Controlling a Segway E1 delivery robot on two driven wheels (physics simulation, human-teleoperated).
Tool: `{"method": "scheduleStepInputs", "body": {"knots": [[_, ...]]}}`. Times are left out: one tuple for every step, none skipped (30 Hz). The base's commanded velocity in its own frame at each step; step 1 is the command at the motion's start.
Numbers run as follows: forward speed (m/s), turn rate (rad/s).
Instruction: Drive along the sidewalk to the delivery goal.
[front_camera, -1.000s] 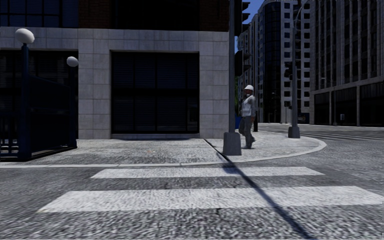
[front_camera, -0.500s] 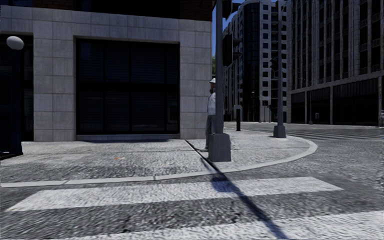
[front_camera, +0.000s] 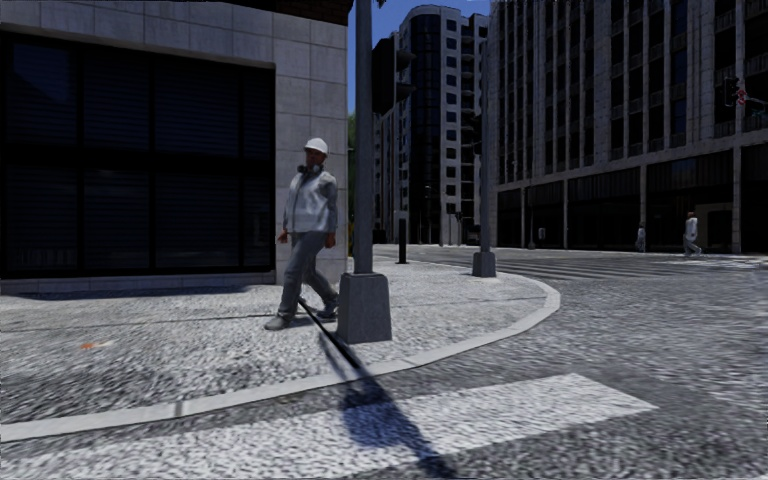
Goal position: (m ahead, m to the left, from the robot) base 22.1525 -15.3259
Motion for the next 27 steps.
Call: {"method": "scheduleStepInputs", "body": {"knots": [[1.29, -0.53], [1.29, -0.53], [1.30, -0.53], [1.30, -0.53], [1.33, -0.53], [1.35, -0.53], [1.36, -0.53], [1.37, -0.53], [1.37, -0.53], [1.37, -0.53], [1.37, -0.53], [1.37, -0.53], [1.37, -0.53], [1.37, -0.53], [1.37, -0.53], [1.37, -0.53], [1.38, -0.53], [1.39, -0.53], [1.40, -0.53], [1.40, -0.53], [1.40, -0.53], [1.41, -0.53], [1.42, -0.53], [1.44, -0.44], [1.45, 0.00], [1.45, 0.00], [1.45, 0.00]]}}
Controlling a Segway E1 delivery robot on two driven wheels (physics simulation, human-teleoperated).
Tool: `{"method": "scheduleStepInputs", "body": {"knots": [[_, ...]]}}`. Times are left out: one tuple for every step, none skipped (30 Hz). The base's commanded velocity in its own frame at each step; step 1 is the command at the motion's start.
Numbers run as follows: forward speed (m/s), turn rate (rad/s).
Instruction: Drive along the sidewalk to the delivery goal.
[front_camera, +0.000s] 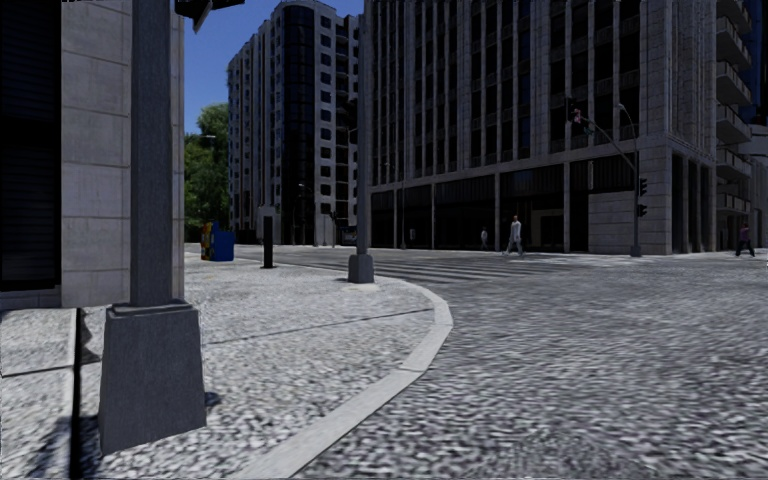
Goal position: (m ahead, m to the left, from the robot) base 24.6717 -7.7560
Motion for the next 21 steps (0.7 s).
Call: {"method": "scheduleStepInputs", "body": {"knots": [[1.46, 0.00], [1.49, 0.00], [1.54, 0.00], [1.54, 0.00], [1.59, 0.00], [1.67, 0.00], [1.73, 0.00], [1.74, 0.00], [1.74, 0.00], [1.75, 0.00], [1.75, 0.00], [1.74, 0.10], [1.69, 0.17], [1.69, 0.17], [1.66, 0.19], [1.64, 0.20], [1.61, 0.20], [1.58, 0.25], [1.58, 0.25], [1.55, 0.34], [1.52, 0.36]]}}
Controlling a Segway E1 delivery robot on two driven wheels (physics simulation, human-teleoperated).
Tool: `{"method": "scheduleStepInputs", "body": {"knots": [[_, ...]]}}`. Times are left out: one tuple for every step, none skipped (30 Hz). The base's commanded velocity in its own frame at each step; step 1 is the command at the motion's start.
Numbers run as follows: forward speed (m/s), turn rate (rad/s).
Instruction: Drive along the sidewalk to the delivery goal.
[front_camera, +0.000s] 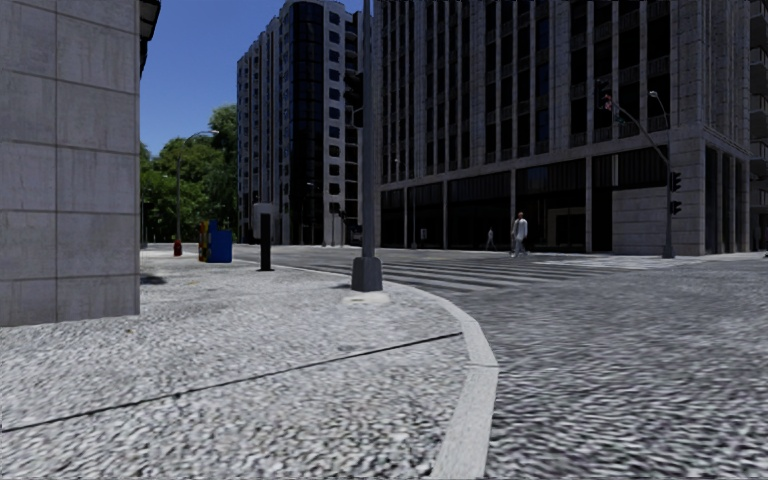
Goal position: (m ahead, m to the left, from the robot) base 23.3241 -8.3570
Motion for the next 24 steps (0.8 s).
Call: {"method": "scheduleStepInputs", "body": {"knots": [[1.51, 0.36], [1.50, 0.37], [1.50, 0.37], [1.50, 0.37], [1.50, 0.37], [1.50, 0.37], [1.50, 0.37], [1.50, 0.37], [1.50, 0.37], [1.50, 0.37], [1.50, 0.37], [1.50, 0.37], [1.50, 0.37], [1.50, 0.37], [1.50, 0.37], [1.50, 0.37], [1.50, 0.37], [1.50, 0.37], [1.50, 0.37], [1.50, 0.37], [1.50, 0.37], [1.50, 0.37], [1.50, 0.37], [1.50, 0.37]]}}
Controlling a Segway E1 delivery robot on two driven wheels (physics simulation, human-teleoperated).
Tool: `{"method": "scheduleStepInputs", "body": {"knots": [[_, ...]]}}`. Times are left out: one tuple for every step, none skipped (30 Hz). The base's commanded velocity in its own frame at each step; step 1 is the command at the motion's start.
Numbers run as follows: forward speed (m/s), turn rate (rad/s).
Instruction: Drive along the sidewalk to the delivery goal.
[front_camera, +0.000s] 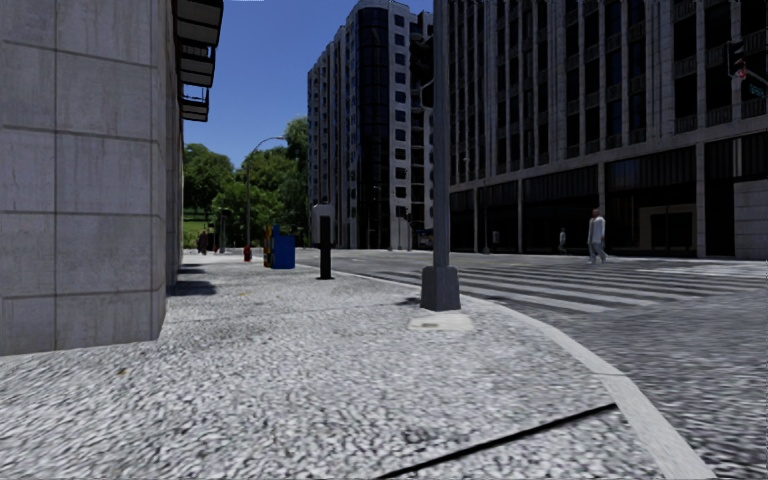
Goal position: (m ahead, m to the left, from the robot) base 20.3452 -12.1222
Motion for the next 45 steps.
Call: {"method": "scheduleStepInputs", "body": {"knots": [[1.50, 0.37], [1.50, 0.37], [1.50, 0.37], [1.50, 0.37], [1.50, 0.35], [1.50, 0.24], [1.50, 0.24], [1.50, 0.00], [1.50, 0.00], [1.50, 0.00], [1.50, 0.00], [1.50, 0.00], [1.50, 0.00], [1.50, 0.00], [1.50, 0.00], [1.50, 0.00], [1.50, 0.00], [1.50, 0.00], [1.50, 0.00], [1.50, 0.00], [1.50, -0.04], [1.50, -0.04], [1.50, -0.16], [1.50, -0.23], [1.50, -0.29], [1.50, -0.35], [1.50, -0.35], [1.50, -0.39], [1.50, -0.45], [1.50, -0.52], [1.50, -0.55], [1.50, -0.56], [1.50, -0.56], [1.50, -0.56], [1.50, -0.56], [1.50, -0.56], [1.50, -0.56], [1.50, -0.56], [1.50, -0.56], [1.50, -0.56], [1.50, -0.56], [1.50, -0.56], [1.50, -0.56], [1.50, -0.56], [1.50, -0.56]]}}
